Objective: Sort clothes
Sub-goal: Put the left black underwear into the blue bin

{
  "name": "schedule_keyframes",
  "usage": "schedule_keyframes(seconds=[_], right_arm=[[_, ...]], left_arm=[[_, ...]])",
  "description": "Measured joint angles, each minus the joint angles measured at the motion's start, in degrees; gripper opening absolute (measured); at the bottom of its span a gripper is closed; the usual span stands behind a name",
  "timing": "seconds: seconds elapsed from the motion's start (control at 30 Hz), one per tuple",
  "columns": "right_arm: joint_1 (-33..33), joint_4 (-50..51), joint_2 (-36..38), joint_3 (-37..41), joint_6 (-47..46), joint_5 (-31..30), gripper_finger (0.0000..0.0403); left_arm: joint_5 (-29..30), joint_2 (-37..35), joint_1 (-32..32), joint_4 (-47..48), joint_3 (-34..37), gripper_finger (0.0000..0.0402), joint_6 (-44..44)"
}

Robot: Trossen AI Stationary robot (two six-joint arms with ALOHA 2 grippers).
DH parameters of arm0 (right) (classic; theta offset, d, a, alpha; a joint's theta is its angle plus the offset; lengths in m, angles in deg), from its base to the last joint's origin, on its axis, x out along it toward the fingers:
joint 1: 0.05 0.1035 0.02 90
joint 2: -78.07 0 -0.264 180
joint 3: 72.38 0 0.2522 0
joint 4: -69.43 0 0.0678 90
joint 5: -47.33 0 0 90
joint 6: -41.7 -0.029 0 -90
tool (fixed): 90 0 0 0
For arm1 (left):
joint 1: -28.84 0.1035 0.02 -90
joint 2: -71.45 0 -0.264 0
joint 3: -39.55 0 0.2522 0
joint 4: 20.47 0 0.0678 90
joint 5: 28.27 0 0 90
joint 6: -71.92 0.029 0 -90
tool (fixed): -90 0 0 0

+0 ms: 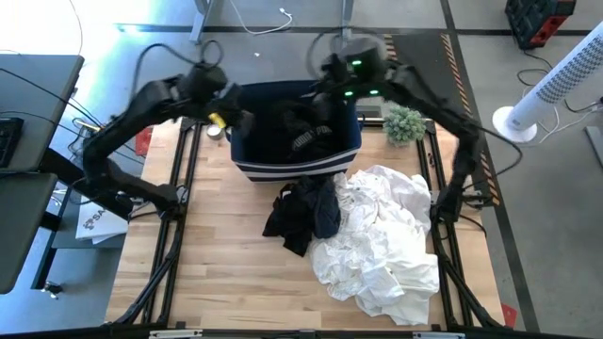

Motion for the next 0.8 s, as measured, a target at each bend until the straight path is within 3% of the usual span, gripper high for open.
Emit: schedule_keyframes(seconds=[0.17,0.3,0.43,0.6,0.8], right_arm=[[-1.1,0.0,-10.3,0.0,1.5,0.2,0.0193],[-1.9,2.4,-18.3,0.0,-0.6,-2.3,0.0193],[-2.5,11.2,-24.8,0.0,-4.6,-8.9,0.0193],[-2.7,20.0,-29.9,-0.2,-4.2,-11.2,0.0193],[-2.3,20.7,-28.9,0.0,-2.3,-13.4,0.0193]], left_arm=[[10.5,-6.0,-3.6,5.3,0.0,0.0159,-2.8],[15.3,-8.5,-5.7,9.2,0.0,0.0159,-5.9],[17.2,-9.5,-6.8,11.9,0.0,0.0159,-7.8],[17.5,-9.2,-7.8,12.9,0.0,0.0159,-7.7],[18.5,-8.5,-7.9,13.4,0.0,0.0158,-6.6]])
